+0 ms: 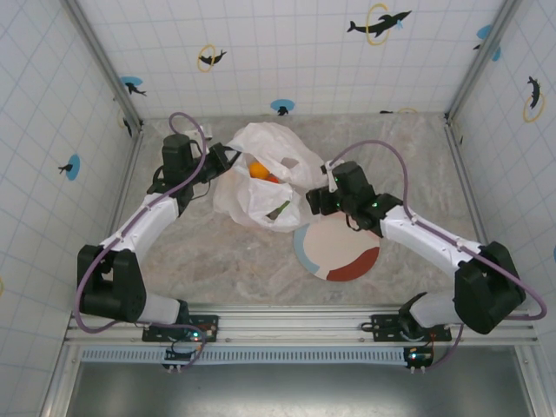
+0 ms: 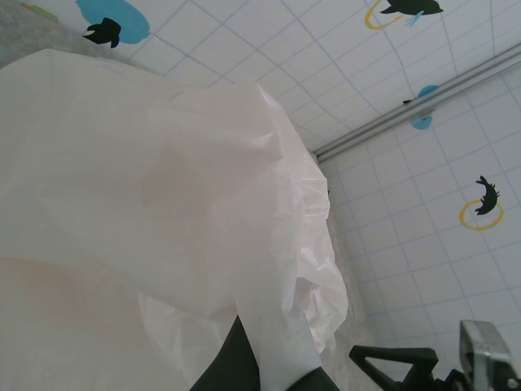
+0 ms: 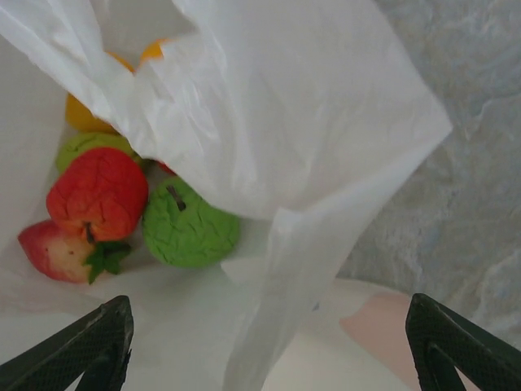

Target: Place the fruits into the plastic bag

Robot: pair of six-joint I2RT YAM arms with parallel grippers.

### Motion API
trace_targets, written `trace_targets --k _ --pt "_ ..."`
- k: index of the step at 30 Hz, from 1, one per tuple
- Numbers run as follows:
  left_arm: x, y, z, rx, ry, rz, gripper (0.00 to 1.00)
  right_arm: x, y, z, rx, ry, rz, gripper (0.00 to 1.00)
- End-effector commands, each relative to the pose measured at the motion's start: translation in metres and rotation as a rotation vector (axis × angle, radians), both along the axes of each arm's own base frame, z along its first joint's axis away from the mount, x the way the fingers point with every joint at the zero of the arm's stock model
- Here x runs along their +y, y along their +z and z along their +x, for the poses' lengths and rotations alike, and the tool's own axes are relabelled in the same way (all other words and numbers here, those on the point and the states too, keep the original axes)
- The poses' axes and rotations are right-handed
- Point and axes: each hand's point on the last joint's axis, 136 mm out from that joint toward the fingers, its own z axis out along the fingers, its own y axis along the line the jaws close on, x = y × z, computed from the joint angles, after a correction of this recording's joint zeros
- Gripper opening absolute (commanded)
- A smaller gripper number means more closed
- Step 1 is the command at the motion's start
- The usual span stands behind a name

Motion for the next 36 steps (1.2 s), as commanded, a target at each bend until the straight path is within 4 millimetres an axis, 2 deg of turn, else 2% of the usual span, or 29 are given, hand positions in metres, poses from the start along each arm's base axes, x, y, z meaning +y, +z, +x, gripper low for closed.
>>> trace_targets --k 1,6,14,19,21,24,36 --pt "0.003 -0.003 0.003 -0.002 -0.003 0.013 0.0 0.003 -0.011 -0.002 0.032 -0.015 0.063 0.89" --pt "0.003 -0.004 0.003 0.001 -0.004 0.014 0.0 0.009 -0.028 0.002 0.077 -0.023 0.094 0.8" --pt "0.002 -0.005 0.002 0.003 -0.009 0.015 0.0 0.016 -0.044 0.011 0.137 -0.057 0.179 0.51" --pt "0.002 -0.005 0.002 0.006 -0.009 0.014 0.0 0.017 -0.046 0.013 0.161 -0.076 0.216 0.34" --pt "0.002 -0.006 0.002 0.008 -0.01 0.012 0.0 0.021 -0.037 0.018 0.136 -0.076 0.253 0.29" --pt "0.002 -0.005 0.001 0.007 -0.012 0.012 0.0 0.023 -0.027 0.02 0.12 -0.08 0.293 0.15" --pt "0.001 -0.005 0.001 0.013 -0.016 0.003 0.0 0.036 0.023 0.022 0.056 -0.039 0.471 0.0"
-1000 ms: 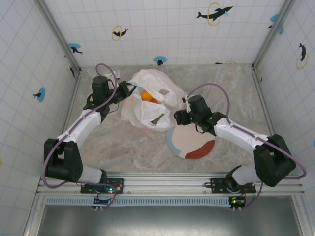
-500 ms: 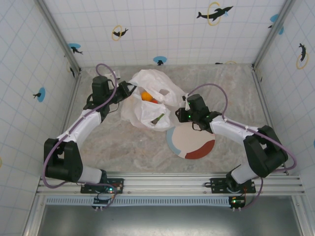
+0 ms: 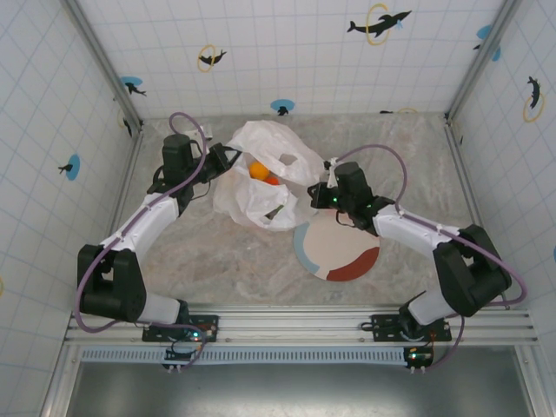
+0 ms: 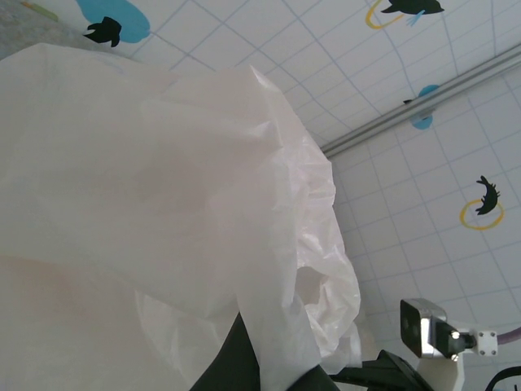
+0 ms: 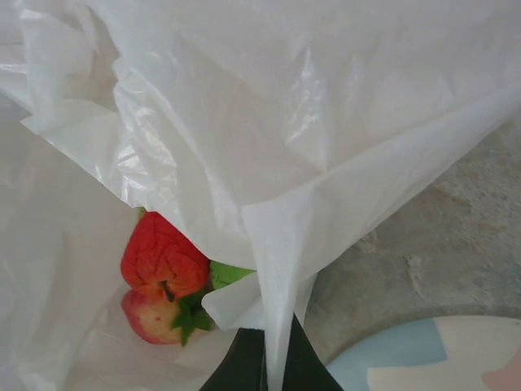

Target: Place the fruits into the plastic bag

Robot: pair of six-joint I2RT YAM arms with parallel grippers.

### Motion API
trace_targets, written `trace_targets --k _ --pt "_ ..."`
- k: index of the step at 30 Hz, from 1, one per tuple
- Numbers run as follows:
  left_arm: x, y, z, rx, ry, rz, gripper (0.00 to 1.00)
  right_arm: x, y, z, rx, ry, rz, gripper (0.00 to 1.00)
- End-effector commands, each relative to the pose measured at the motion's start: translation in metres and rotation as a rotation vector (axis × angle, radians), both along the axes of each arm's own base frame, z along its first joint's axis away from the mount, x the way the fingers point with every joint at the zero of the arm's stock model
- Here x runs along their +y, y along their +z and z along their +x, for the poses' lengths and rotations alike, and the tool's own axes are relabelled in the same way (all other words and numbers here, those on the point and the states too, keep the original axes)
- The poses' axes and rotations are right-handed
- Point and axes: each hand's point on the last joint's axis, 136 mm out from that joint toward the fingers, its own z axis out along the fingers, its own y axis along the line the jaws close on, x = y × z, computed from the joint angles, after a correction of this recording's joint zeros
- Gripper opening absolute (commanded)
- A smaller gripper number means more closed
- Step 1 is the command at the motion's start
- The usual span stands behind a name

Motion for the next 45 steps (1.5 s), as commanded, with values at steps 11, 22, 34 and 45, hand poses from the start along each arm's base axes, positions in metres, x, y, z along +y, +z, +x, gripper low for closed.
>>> trace_targets --k 11,22,34,45 --pt "0.001 0.001 -0.001 -0.006 -0.017 0.003 0.0 0.014 0.087 0.006 -0.148 0.015 0.255 0.0" --pt "-0.002 0.023 -0.004 -0.049 -0.039 -0.012 0.0 0.021 0.161 0.012 -0.272 0.044 0.339 0.0" --pt "0.008 0.011 0.003 -0.013 0.018 0.036 0.0 0.038 0.213 0.015 -0.338 0.094 0.414 0.0" --pt "0.013 -0.007 0.01 0.031 0.048 0.08 0.0 0.038 0.138 0.037 -0.206 0.048 0.307 0.0"
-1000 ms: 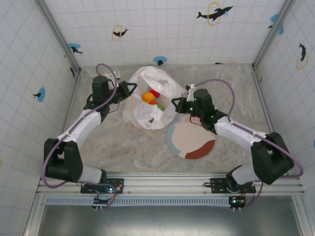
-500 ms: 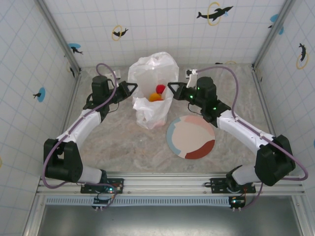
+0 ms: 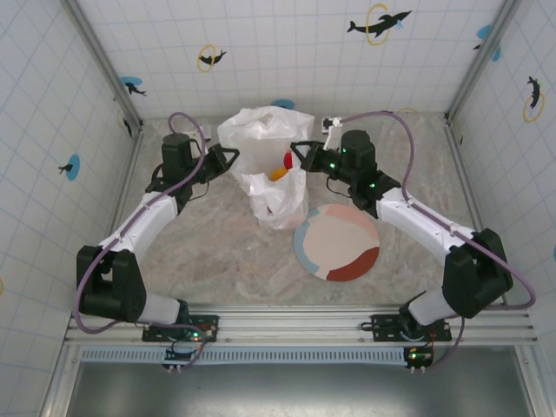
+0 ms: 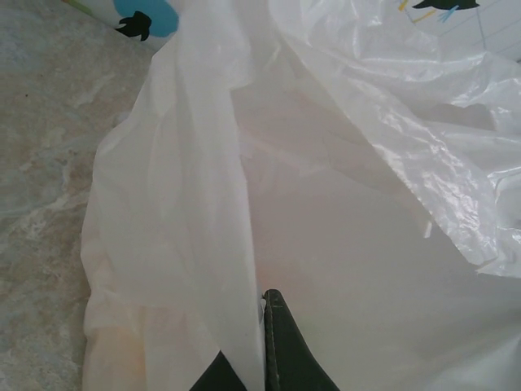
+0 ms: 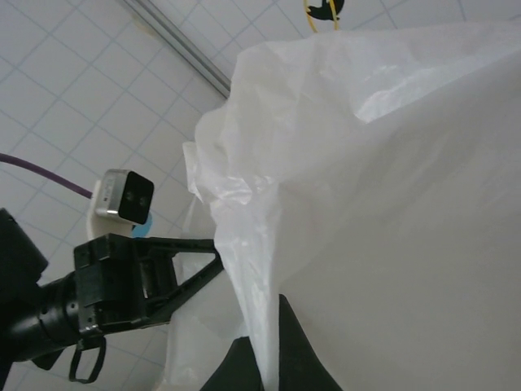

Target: Place the fruits into the plastic bag

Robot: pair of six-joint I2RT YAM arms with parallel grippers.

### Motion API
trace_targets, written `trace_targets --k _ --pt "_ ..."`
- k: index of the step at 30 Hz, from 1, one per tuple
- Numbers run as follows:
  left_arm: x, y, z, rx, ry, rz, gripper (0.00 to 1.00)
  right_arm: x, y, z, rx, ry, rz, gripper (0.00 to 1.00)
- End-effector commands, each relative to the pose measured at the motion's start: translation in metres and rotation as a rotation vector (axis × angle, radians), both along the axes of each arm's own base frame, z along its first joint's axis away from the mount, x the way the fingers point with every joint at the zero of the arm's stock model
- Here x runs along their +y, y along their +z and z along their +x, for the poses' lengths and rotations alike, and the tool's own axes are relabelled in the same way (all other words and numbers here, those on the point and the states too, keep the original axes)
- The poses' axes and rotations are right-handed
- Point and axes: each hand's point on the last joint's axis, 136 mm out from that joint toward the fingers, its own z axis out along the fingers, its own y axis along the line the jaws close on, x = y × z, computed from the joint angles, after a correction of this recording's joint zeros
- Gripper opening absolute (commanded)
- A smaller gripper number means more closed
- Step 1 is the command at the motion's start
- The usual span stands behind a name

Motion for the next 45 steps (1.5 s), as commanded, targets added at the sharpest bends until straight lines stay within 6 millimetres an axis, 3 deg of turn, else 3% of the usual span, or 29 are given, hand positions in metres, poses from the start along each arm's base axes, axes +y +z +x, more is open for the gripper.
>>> trace_targets --k 1,4,7,10,18,23,28,32,35,39,43,45 --pt "0.004 -0.002 0.01 0.001 0.011 0.04 0.0 -0.004 -0.017 0.01 0.017 -0.021 -0.024 0.0" --pt "0.004 -0.019 0.014 0.052 0.004 0.064 0.0 -0.009 -0.035 0.016 0.061 -0.03 -0.046 0.0" --pt "0.004 -0.024 0.016 0.066 0.007 0.078 0.0 -0.011 -0.038 0.02 0.076 -0.028 -0.049 0.0" --pt "0.009 -0.011 0.015 0.016 0.024 0.092 0.0 -0.011 -0.027 0.019 0.06 -0.02 -0.041 0.0" --pt "0.024 0.046 0.005 -0.17 0.066 0.002 0.0 -0.015 0.026 0.007 -0.042 -0.017 0.015 0.0" --pt "0.029 0.048 0.002 -0.178 0.059 -0.053 0.0 -0.014 0.044 -0.002 -0.08 -0.014 0.045 0.0" --pt "0.031 0.035 0.008 -0.134 0.078 -0.035 0.0 -0.008 0.022 -0.001 -0.044 -0.013 0.025 0.0" --pt "0.038 0.005 0.013 -0.049 0.113 0.031 0.0 -0.005 -0.021 0.005 0.031 -0.012 -0.023 0.0" --pt "0.037 0.003 0.021 -0.023 0.103 0.04 0.0 -0.008 -0.04 0.01 0.073 -0.011 -0.042 0.0" --pt "0.036 0.0 0.021 -0.016 0.103 0.032 0.01 -0.011 -0.037 0.01 0.071 0.0 -0.033 0.02" --pt "0.036 0.01 0.019 -0.056 0.1 0.024 0.11 -0.013 -0.019 0.005 0.03 0.023 -0.03 0.15" --pt "0.034 0.017 0.017 -0.082 0.093 0.015 0.22 -0.016 -0.01 0.003 0.006 0.023 -0.044 0.26"
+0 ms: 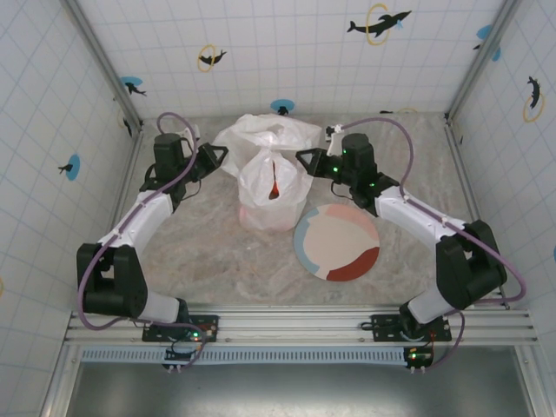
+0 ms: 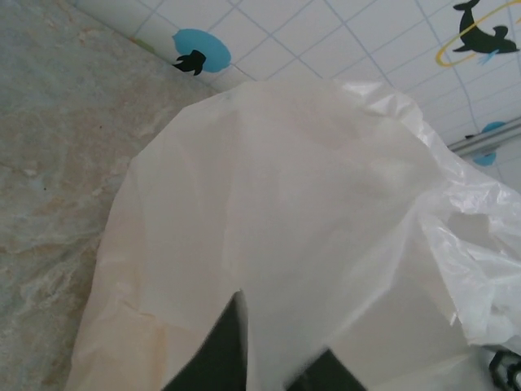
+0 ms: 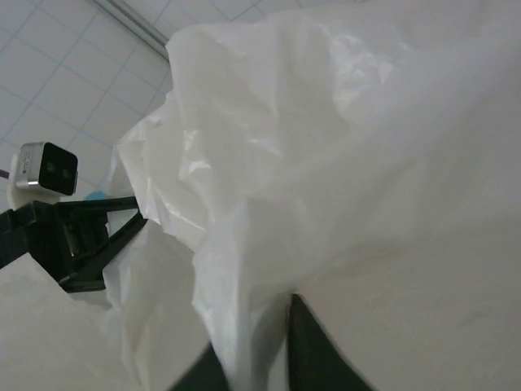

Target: Place the fruits into the plastic bag

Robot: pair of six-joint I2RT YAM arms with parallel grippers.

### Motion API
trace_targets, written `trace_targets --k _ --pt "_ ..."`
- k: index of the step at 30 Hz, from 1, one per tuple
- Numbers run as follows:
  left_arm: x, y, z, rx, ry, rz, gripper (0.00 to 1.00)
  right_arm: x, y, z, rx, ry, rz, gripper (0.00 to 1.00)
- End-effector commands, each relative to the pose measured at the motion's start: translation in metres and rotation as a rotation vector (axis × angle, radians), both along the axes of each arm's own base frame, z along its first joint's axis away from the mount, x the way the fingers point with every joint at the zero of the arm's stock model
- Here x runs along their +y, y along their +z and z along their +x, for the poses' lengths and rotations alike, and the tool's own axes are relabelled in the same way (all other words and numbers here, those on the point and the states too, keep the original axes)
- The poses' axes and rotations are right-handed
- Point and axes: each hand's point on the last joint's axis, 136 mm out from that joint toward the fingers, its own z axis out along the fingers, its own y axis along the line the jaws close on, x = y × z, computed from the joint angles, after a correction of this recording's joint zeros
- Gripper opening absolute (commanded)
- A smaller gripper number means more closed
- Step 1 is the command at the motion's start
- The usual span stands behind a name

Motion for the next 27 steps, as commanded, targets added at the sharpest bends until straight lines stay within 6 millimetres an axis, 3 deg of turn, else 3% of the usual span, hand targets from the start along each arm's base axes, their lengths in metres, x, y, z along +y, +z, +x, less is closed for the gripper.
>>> trace_targets --k 1,5,12,21,27 --pt "0.001 0.027 -0.001 -0.092 -0.004 -0.008 0.26 -0.003 0.042 -0.007 -0.103 0.023 0.016 0.31" --pt "0.003 0.045 -0.003 -0.151 0.004 -0.005 0.4 -0.015 0.058 -0.01 -0.148 -0.001 -0.016 0.44" --pt "0.006 0.062 -0.014 -0.235 0.007 0.005 0.55 -0.048 0.081 -0.014 -0.245 -0.093 -0.11 0.57" --pt "0.018 0.094 -0.027 -0.391 0.053 0.078 0.65 -0.089 0.09 -0.017 -0.307 -0.204 -0.25 0.7" --pt "0.047 0.092 -0.029 -0.432 0.207 0.205 0.78 -0.134 0.077 -0.011 -0.323 -0.333 -0.437 0.81"
